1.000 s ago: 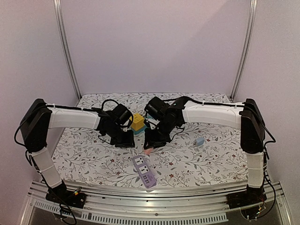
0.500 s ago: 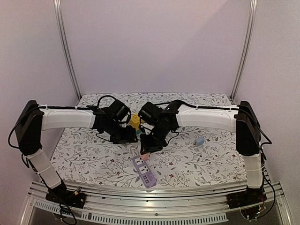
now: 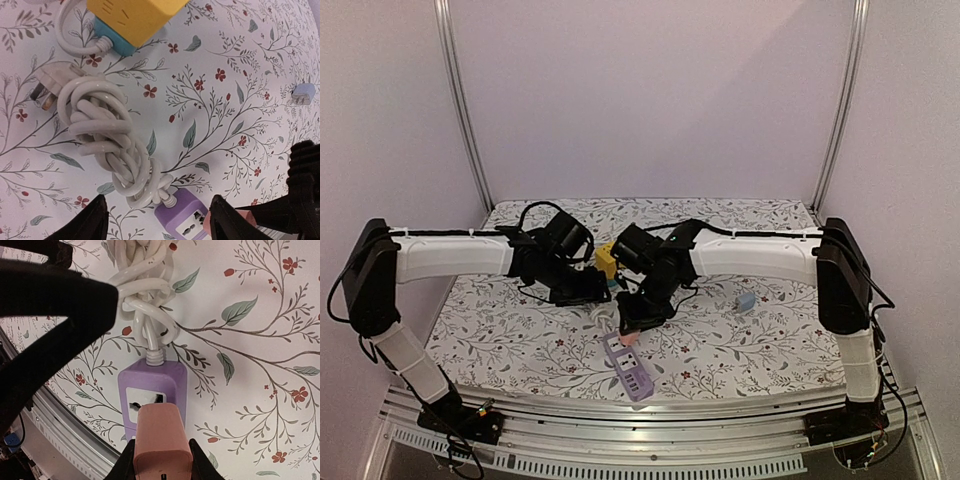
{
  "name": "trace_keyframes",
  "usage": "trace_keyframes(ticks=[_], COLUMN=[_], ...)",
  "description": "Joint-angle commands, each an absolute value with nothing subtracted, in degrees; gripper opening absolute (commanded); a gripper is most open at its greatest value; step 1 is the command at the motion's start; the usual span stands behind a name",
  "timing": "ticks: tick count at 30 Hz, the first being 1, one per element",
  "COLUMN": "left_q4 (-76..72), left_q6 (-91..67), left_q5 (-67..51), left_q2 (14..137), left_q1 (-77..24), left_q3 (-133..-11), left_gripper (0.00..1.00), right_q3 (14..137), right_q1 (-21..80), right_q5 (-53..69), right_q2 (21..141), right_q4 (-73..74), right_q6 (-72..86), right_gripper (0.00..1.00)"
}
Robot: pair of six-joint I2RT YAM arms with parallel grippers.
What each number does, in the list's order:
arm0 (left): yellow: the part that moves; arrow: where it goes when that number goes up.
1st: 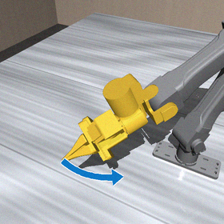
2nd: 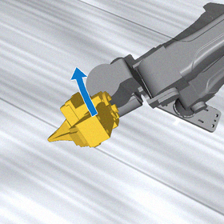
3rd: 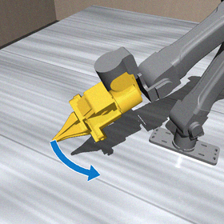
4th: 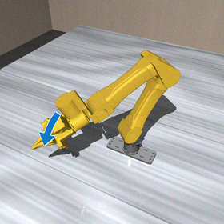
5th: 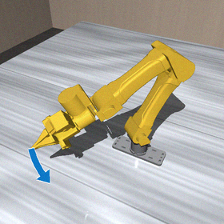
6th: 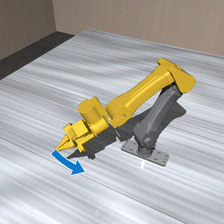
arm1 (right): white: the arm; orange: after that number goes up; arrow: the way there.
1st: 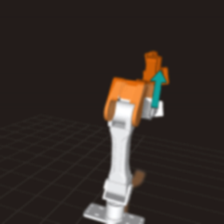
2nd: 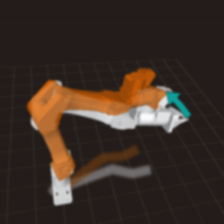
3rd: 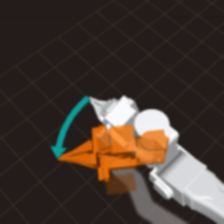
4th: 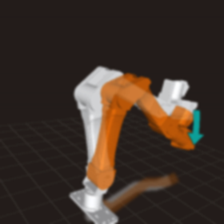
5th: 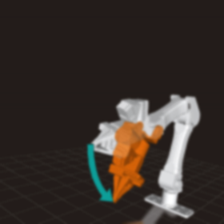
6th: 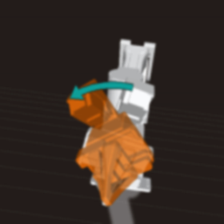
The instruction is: Insert the plug
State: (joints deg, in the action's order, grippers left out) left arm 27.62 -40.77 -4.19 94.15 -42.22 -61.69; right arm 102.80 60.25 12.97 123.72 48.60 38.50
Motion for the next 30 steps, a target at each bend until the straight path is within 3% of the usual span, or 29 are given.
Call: trace_keyframes(ticks=[1, 17, 30], left_q4=[26.89, 27.23, 28.64], left_q6=[-41.02, -40.96, -41.15], left_q5=[-3.34, -2.67, 0.62], left_q2=[92.51, 91.55, 89.34], left_q1=[-42.01, -41.93, -41.53], left_q3=[-60.48, -59.86, -59.43], left_gripper=[0.69, 0.67, 0.66], right_q3=[104.01, 105.07, 112.88], right_q1=[60.9, 61.29, 63.05], right_q5=[10.6, 7.67, -2.64], right_q2=[125.2, 126.54, 131.43], right_q4=[48.93, 50.34, 62.46], right_q6=[38.39, 38.5, 37.78], right_gripper=[0.0, 0.0, 0.0])
